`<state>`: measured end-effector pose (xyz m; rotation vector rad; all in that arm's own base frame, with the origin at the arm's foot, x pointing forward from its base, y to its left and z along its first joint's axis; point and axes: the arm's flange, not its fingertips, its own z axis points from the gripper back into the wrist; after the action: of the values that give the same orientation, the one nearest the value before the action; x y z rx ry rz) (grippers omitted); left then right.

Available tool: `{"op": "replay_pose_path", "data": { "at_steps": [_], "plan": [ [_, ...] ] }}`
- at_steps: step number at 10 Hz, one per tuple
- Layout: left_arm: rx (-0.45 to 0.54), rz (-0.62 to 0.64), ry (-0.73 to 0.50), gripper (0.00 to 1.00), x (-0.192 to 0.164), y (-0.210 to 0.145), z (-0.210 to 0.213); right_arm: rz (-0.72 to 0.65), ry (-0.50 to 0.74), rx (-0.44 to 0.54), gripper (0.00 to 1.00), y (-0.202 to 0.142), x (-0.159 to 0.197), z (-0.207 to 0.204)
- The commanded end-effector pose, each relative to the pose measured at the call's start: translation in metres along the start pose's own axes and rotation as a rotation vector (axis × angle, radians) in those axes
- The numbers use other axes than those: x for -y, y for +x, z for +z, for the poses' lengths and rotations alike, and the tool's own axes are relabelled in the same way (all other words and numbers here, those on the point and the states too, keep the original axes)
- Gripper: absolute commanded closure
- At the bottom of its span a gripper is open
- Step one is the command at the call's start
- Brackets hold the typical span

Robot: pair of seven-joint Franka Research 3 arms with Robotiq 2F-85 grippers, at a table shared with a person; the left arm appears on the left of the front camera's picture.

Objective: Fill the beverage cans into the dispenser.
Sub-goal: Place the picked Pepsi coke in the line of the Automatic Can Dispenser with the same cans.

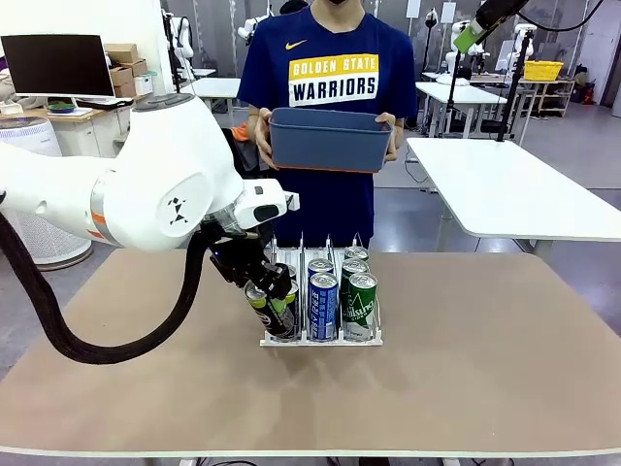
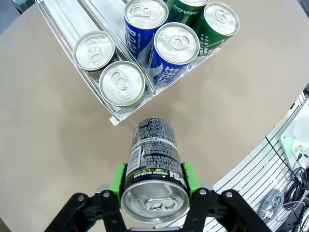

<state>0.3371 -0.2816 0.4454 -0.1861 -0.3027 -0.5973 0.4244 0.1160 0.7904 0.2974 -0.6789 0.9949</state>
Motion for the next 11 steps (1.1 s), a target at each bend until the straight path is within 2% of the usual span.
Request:
{"op": "replay_pose_path", "data": {
  "at_steps": [1,4,6,11],
  "plan": [
    [-0.001,-0.014,0.037,0.42,-0.006,0.016,-0.012,-0.001,0.000,0.000,0.00,-0.001,0.000,0.000],
    [-0.001,0.042,0.054,0.42,-0.014,0.022,-0.024,-0.001,0.000,0.000,0.00,-0.001,0.000,0.000],
    [0.023,0.031,0.056,0.42,-0.027,0.027,-0.021,-0.001,0.000,0.000,0.00,-0.001,0.000,0.000],
    [0.040,0.035,0.050,0.42,-0.041,0.064,-0.033,-0.001,0.000,0.000,0.00,-0.001,0.000,0.000]
  ]
}}
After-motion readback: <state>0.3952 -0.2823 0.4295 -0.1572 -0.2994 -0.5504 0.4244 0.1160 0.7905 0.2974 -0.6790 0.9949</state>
